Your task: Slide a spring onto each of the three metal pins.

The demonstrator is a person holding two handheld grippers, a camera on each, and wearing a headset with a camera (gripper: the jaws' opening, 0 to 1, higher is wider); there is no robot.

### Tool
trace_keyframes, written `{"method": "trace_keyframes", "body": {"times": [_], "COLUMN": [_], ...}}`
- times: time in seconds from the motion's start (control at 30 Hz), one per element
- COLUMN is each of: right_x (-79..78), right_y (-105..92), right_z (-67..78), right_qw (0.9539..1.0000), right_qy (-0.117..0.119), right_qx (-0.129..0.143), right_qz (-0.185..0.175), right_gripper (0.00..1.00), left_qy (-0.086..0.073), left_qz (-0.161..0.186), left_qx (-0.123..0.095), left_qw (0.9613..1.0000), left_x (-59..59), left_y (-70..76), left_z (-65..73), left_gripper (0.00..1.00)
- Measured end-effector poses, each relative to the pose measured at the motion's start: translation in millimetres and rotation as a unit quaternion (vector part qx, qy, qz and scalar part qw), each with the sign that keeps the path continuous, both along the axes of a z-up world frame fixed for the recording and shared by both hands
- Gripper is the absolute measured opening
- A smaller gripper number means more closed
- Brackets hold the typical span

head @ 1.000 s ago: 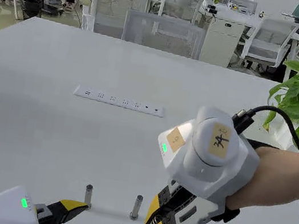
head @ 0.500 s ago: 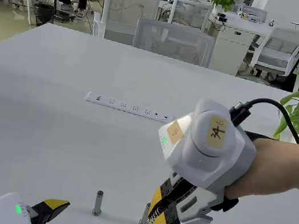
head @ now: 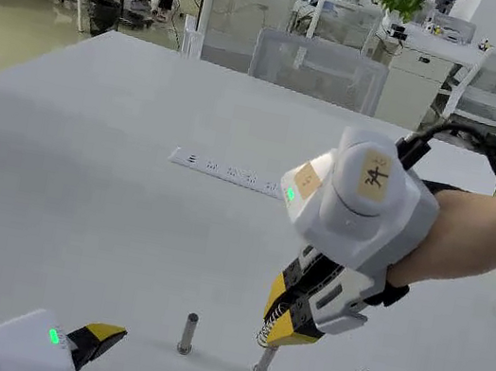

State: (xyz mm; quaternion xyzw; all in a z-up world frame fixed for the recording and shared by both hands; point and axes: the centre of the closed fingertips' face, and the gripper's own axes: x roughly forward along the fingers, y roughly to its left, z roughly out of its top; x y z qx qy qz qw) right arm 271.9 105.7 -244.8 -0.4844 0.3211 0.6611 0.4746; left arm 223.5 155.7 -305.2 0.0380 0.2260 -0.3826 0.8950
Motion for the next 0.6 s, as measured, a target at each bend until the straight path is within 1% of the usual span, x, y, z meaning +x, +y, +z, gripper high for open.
{"method": "trace_keyframes", "body": {"times": [0.27, 0.33, 0.5, 0.6], "right_x": [13.8, 16.5, 23.5, 26.7], "right_y": [21.0, 26.1, 38.1, 44.6], "right_z": [2.2, 1.6, -2.1, -5.2], "right_qw": [0.9997, 0.9994, 0.9989, 0.9987], "right_qy": [-0.007, -0.010, -0.014, -0.013], "right_qx": [-0.008, -0.012, -0.016, -0.015], "right_qz": [0.024, 0.031, 0.043, 0.046], "right_gripper": [0.07, 0.07, 0.07, 0.07], "left_qy": [0.005, 0.009, 0.011, 0.016], "left_qz": [0.009, 0.008, 0.007, 0.007], "left_qx": [-0.009, -0.011, -0.008, -0.007], "left_qw": [0.9999, 0.9999, 0.9999, 0.9998], "left_x": [2.6, 2.7, 3.4, 5.4], "left_y": [2.6, 3.0, 4.8, 5.9], "left_z": [-1.8, -3.6, -6.4, -9.0], "left_gripper": [0.99, 0.99, 0.98, 0.98]}}
